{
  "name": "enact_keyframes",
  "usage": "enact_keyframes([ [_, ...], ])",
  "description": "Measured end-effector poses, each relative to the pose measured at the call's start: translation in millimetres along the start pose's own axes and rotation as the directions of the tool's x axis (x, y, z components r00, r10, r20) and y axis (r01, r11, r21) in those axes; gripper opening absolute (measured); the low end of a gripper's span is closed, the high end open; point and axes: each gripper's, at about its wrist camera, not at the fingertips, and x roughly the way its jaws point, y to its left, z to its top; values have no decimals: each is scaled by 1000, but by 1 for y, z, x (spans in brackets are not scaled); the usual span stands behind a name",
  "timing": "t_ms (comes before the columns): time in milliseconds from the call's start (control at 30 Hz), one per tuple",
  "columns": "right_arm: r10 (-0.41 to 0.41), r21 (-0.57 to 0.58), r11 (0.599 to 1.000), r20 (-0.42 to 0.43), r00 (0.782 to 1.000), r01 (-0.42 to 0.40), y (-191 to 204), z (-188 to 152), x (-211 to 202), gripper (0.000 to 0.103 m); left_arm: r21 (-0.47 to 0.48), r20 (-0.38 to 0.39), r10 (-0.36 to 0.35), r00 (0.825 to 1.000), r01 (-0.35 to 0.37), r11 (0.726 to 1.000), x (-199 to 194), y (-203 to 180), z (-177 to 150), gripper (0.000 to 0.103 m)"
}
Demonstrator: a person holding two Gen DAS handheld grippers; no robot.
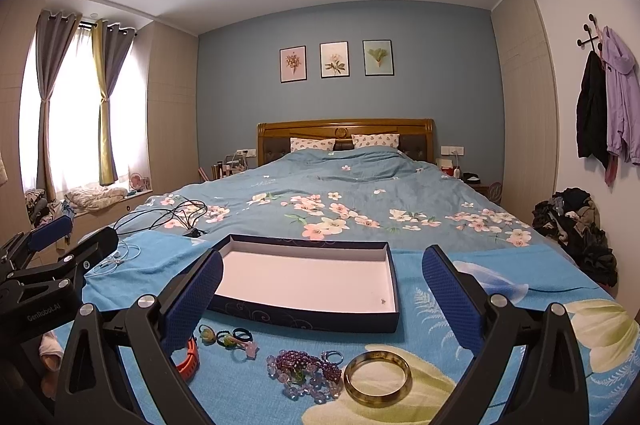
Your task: Organize jewelry
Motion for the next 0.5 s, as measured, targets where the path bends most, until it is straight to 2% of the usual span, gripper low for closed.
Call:
enact_keyframes([
  [500, 1, 1, 1000, -5, 1000, -1, 0, 0, 1, 96, -3, -5, -2, 1000, 2, 1000, 2, 0, -3, 97],
])
